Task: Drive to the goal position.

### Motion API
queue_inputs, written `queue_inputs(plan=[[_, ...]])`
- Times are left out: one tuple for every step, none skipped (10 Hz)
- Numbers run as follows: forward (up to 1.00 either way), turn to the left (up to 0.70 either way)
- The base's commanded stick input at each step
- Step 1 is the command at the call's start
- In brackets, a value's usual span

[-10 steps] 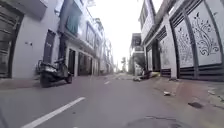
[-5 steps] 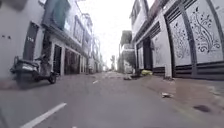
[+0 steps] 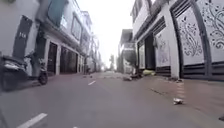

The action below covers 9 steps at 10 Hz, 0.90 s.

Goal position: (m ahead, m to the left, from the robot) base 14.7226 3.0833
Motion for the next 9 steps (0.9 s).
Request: queue_inputs(plan=[[1.00, 0.00], [1.00, 0.00], [1.00, 0.00], [1.00, 0.00], [1.00, 0.18], [1.00, 0.40], [1.00, 0.40], [1.00, 0.40], [1.00, 0.40]])
